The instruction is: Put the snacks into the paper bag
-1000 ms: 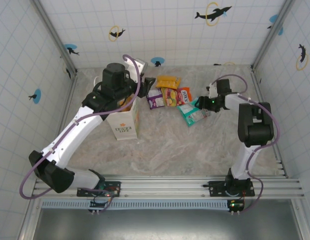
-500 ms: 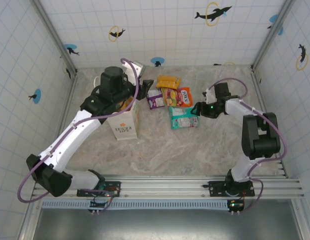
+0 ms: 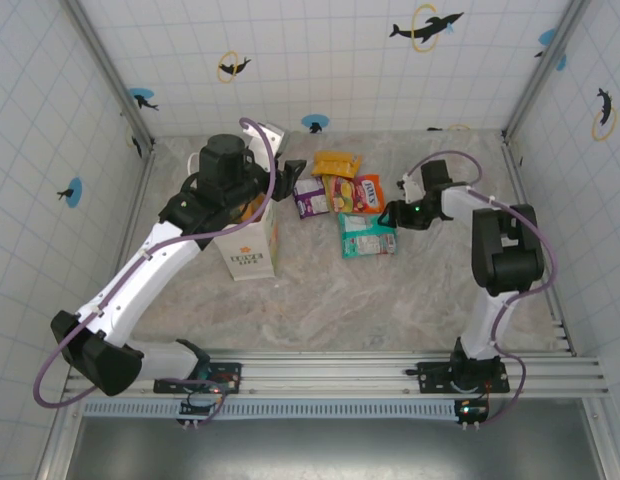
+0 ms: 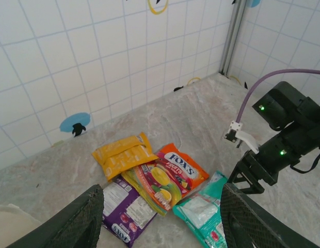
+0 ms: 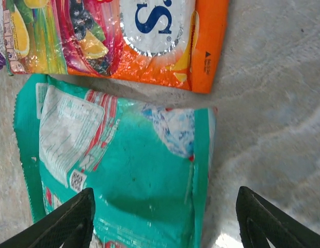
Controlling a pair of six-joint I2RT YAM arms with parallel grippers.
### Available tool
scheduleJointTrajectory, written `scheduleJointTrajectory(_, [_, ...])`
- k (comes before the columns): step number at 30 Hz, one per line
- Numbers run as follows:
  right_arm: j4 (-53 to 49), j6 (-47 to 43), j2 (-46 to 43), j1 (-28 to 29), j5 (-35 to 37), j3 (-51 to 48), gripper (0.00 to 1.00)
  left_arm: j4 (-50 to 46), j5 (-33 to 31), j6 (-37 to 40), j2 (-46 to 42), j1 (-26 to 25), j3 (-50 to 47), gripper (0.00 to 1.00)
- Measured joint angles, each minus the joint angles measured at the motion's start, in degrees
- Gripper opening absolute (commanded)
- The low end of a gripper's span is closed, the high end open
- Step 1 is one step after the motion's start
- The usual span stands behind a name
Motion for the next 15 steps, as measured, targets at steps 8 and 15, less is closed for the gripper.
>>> scheduleJointTrajectory(8, [1.1, -0.8, 2.6, -0.4, -4.9, 0.2, 0.51, 0.0, 0.0, 0.0, 0.1, 0.0, 0.0, 0.61])
scheduleJointTrajectory(15, [2.9, -0.7, 2.5, -1.3, -7.2, -1.2, 0.28, 0.0, 0.0, 0.0, 0.9, 0.0, 0.0, 0.61])
